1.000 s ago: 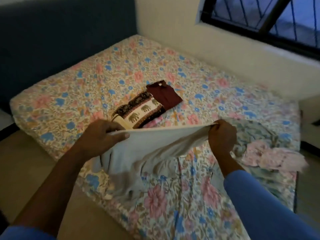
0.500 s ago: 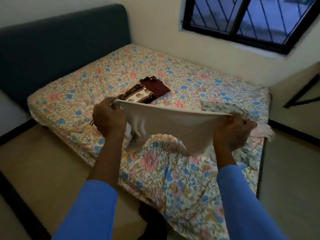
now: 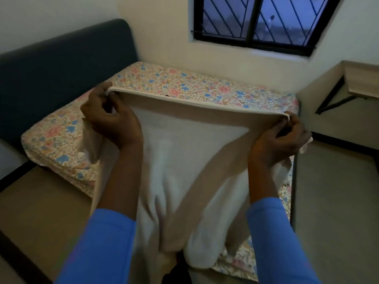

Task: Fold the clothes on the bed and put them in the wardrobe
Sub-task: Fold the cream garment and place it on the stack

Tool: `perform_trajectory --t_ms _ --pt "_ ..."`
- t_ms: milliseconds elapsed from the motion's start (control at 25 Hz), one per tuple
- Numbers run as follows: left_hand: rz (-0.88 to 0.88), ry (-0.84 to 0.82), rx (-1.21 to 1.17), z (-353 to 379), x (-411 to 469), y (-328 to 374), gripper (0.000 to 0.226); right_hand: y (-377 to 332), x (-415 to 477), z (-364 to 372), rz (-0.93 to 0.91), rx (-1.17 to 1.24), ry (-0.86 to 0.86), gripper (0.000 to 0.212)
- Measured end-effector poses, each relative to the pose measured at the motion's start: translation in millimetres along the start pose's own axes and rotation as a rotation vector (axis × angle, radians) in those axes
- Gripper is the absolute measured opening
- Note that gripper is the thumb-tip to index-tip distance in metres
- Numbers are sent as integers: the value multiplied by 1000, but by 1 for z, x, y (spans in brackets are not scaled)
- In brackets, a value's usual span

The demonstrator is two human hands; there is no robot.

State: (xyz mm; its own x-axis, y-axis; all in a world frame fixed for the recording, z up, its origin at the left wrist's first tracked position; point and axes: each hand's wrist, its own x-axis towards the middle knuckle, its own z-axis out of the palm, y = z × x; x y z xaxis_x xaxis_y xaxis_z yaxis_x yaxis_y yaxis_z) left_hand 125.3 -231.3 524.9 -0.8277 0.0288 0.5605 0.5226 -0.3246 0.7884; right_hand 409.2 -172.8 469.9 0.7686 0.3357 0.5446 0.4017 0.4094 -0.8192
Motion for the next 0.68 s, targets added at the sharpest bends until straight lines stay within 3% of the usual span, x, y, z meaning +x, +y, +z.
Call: perform_trajectory --t_ms 120,200,360,480,600,680 --pt "-15 -176 108 49 -20 -86 27 72 -2 31 -25 -94 -112 20" --pt "-51 -292 233 90 -56 -171 26 158 -13 64 -41 -204 -194 23" --pt "8 -590 566 190 -148 -399 27 378 -58 153 -88 -606 -511 29" --pt "59 -919 781 234 -199 -524 27 484 -80 194 -79 -1010 -798 33" --pt "-1 -1094 877 258 -245 -604 25 564 -100 222 -57 -1359 -944 34" --pt "-2 -1107 890 264 -256 -625 24 598 -103 226 -260 -1427 -945 29"
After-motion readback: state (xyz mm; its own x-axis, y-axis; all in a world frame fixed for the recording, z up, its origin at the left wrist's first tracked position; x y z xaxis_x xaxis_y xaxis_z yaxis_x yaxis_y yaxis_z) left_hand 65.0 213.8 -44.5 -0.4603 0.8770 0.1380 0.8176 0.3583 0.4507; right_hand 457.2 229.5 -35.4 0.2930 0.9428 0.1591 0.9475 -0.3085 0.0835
